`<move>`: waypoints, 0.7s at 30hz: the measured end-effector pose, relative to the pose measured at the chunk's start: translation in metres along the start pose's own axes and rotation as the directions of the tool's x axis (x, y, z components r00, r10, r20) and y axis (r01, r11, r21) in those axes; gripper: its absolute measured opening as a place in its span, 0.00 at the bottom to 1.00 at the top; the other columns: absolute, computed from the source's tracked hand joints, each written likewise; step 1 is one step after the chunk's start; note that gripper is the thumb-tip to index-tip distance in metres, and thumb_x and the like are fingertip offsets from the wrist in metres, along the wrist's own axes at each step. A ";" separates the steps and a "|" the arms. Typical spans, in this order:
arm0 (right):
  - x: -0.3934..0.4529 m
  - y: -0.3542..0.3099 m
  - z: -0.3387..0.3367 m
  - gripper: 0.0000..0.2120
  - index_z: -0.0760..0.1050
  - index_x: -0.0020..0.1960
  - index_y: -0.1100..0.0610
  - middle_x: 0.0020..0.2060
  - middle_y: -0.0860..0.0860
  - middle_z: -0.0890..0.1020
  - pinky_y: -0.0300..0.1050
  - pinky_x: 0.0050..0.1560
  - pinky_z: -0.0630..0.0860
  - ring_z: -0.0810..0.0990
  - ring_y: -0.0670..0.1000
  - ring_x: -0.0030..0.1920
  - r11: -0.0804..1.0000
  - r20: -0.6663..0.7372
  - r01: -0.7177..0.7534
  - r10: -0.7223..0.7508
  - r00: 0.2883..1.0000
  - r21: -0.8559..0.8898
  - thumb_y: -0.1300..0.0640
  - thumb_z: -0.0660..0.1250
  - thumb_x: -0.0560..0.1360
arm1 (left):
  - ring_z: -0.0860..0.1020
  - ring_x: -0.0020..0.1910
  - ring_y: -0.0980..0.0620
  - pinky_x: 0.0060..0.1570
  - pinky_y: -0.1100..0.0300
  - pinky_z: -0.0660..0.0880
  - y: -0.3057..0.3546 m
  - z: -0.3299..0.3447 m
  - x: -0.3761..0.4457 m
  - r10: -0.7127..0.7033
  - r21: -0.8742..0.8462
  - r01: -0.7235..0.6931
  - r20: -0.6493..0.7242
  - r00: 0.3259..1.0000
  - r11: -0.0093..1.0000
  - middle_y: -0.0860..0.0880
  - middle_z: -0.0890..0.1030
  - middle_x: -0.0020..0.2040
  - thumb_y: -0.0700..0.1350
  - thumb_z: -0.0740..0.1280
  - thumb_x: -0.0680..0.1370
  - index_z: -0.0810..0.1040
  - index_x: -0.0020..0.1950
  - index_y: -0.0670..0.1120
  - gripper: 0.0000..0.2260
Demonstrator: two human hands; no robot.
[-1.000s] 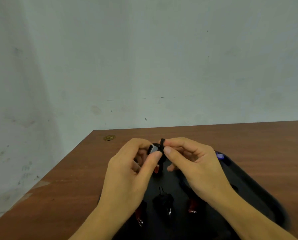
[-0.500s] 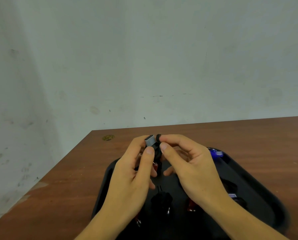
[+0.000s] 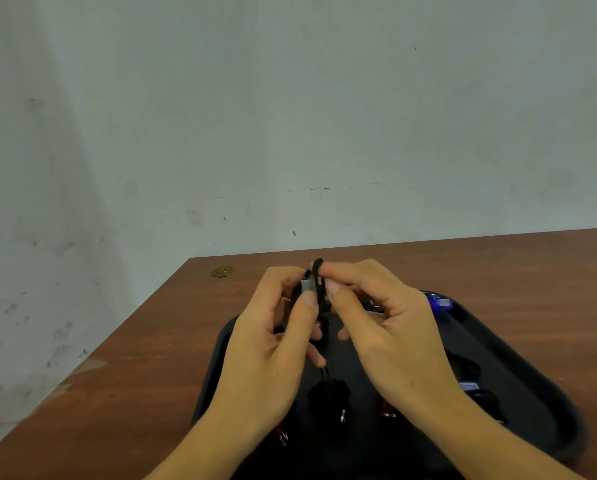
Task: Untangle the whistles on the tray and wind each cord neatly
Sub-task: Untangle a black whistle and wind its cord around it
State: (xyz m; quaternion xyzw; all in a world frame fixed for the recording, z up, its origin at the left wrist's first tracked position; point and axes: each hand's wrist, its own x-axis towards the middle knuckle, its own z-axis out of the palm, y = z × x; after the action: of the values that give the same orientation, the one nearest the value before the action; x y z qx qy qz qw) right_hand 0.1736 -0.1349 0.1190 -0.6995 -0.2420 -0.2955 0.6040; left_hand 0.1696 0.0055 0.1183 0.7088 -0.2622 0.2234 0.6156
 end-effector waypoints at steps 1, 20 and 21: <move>0.001 0.001 -0.001 0.10 0.84 0.55 0.49 0.46 0.43 0.84 0.39 0.38 0.80 0.83 0.47 0.48 1.000 -0.014 -0.014 0.015 1.000 0.023 0.61 0.68 0.78 | 0.80 0.36 0.47 0.31 0.58 0.79 0.000 0.000 0.000 0.024 0.046 -0.025 0.015 1.000 0.999 0.48 0.79 0.41 0.48 0.63 0.82 0.77 0.54 0.57 0.05; 0.010 0.002 -0.016 0.08 0.83 0.51 0.52 0.41 0.49 0.84 0.40 0.29 0.77 0.80 0.46 0.35 0.934 0.203 -0.192 0.134 0.970 0.302 0.56 0.67 0.75 | 0.79 0.33 0.55 0.33 0.67 0.74 0.003 -0.002 -0.006 0.094 0.112 -0.105 0.098 0.991 0.988 0.54 0.82 0.40 0.48 0.67 0.78 0.77 0.57 0.59 0.09; 0.009 0.002 -0.016 0.08 0.83 0.51 0.54 0.41 0.50 0.84 0.40 0.29 0.77 0.80 0.47 0.35 0.932 0.208 -0.195 0.134 0.969 0.305 0.56 0.67 0.75 | 0.80 0.34 0.54 0.33 0.66 0.74 0.003 -0.001 -0.006 0.091 0.092 -0.099 0.087 0.992 0.991 0.53 0.82 0.42 0.48 0.67 0.78 0.75 0.58 0.59 0.11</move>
State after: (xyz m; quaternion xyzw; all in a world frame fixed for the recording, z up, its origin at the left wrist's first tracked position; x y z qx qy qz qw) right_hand 0.1798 -0.1517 0.1258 -0.6333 -0.2822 -0.1341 0.7080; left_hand 0.1633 0.0072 0.1167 0.7328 -0.3099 0.2354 0.5581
